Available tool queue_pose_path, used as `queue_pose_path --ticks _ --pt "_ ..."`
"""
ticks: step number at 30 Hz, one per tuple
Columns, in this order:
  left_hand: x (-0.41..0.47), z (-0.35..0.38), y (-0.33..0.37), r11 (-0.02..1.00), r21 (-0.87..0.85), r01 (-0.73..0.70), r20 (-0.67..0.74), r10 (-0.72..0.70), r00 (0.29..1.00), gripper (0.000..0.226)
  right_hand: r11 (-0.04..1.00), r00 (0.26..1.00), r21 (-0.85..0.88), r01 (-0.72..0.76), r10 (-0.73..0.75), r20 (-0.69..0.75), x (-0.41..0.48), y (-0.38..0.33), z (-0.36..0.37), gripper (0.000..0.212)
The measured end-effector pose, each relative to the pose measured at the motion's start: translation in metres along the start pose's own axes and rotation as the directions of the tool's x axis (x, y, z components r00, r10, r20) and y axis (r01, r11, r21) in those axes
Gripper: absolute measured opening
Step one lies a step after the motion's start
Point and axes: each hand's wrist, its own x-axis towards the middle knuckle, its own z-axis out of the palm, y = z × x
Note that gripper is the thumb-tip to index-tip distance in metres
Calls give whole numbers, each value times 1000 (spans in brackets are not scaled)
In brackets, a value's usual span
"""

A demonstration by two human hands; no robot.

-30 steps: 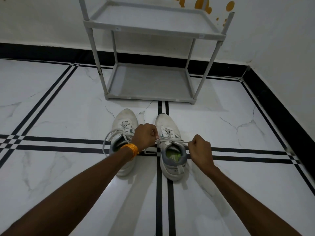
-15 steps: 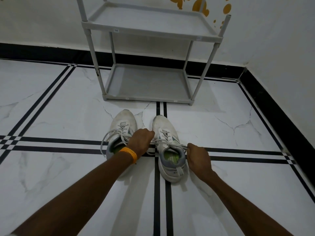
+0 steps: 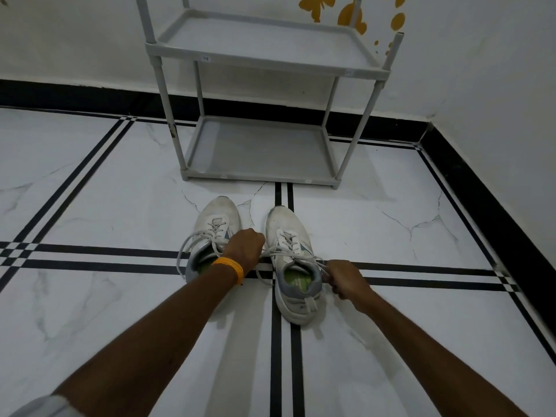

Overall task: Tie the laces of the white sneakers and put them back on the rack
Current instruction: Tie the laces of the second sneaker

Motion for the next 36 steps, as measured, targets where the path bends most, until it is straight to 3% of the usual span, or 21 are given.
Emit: queue_pose_path --ticks 2,3,5,6,8,10,13,15,20,22,24,26,28,32,36 --pt "3 -12 -3 992 -126 1 60 6 998 26 933 974 296 -204 164 154 -10 -11 -18 18" --pt "5 -19 -5 973 -228 26 122 2 993 32 902 971 367 -226 178 160 -15 -14 -27 25" --pt "6 -38 -9 877 -457 148 288 -11 957 47 903 986 402 -151 165 0 -19 -20 -43 37" --pt "6 -46 -10 820 -539 192 316 -15 949 52 935 982 345 -84 137 -133 -22 -24 -47 39" --pt "9 -57 -5 787 -604 124 157 -35 987 50 996 942 43 77 -58 -331 -28 -37 -45 42" --pt "9 -56 10 803 -595 -35 -68 -7 998 43 920 929 -326 217 -298 -222 -36 -51 -28 48" --pt "5 -31 30 886 -417 -203 -61 195 979 37 608 901 -725 323 -432 40 -39 -60 8 41" --pt "-1 -12 32 916 -336 -219 -36 219 975 31 508 902 -797 326 -418 103 -34 -60 16 32" --pt "-13 9 32 887 -381 -260 -255 170 952 17 560 906 -778 286 -422 29 -19 -55 17 25" --pt "-13 12 37 889 -399 -226 -257 129 958 15 622 908 -731 280 -418 -8 -14 -49 21 24" --pt "-14 14 45 869 -480 -123 -251 -1 968 16 757 916 -597 264 -390 -90 -13 -46 23 17" --pt "-12 16 50 734 -679 8 -194 -190 962 29 912 945 -341 228 -291 -146 -12 -45 22 23" --pt "-9 15 52 585 -807 84 -115 -295 949 38 984 979 -61 165 -171 -112 -10 -42 24 28" --pt "-5 14 55 492 -861 129 -59 -348 936 37 949 999 314 39 -44 9 -10 -40 30 35" --pt "-6 20 61 359 -920 157 -21 -445 895 30 763 992 642 -75 -5 122 -8 -39 30 37"
